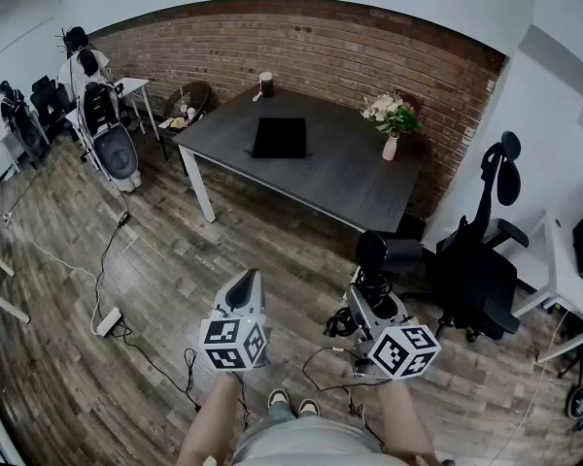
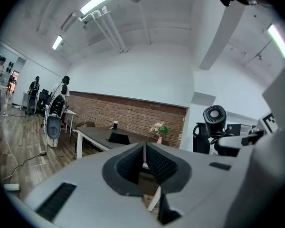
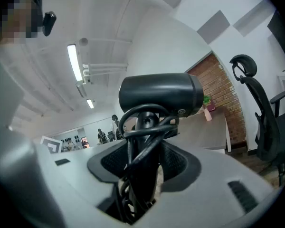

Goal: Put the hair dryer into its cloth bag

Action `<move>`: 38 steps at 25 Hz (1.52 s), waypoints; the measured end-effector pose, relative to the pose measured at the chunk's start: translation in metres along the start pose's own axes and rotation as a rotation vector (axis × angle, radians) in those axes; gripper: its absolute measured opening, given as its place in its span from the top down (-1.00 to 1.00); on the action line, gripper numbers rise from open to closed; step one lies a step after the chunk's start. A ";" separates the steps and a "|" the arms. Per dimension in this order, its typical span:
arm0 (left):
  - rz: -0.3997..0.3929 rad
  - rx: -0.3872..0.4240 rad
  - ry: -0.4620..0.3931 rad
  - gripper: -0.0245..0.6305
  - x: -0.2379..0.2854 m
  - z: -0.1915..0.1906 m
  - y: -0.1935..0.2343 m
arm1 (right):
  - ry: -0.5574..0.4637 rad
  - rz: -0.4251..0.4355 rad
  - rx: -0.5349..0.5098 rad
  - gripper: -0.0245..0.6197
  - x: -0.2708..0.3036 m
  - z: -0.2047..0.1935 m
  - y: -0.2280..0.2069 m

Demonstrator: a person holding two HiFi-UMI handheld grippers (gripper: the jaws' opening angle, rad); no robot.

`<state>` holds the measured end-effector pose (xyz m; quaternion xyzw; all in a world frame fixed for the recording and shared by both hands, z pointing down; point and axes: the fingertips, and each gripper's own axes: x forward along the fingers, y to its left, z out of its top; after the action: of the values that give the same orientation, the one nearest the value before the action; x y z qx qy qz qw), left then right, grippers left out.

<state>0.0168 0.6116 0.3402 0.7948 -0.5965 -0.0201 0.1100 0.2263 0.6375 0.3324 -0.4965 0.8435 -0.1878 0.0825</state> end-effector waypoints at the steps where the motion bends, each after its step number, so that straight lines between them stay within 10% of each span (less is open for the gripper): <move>1: -0.003 0.001 0.003 0.86 0.002 -0.001 0.000 | -0.001 -0.002 0.001 0.31 0.001 0.000 -0.001; 24: -0.045 -0.002 0.005 0.86 0.060 0.015 0.074 | -0.035 0.029 0.045 0.31 0.083 -0.008 0.021; 38: -0.050 -0.019 0.028 0.86 0.146 0.008 0.088 | -0.014 -0.019 0.059 0.30 0.152 0.003 -0.045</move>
<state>-0.0253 0.4486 0.3638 0.8086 -0.5746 -0.0173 0.1252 0.1888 0.4850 0.3551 -0.5030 0.8323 -0.2098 0.1012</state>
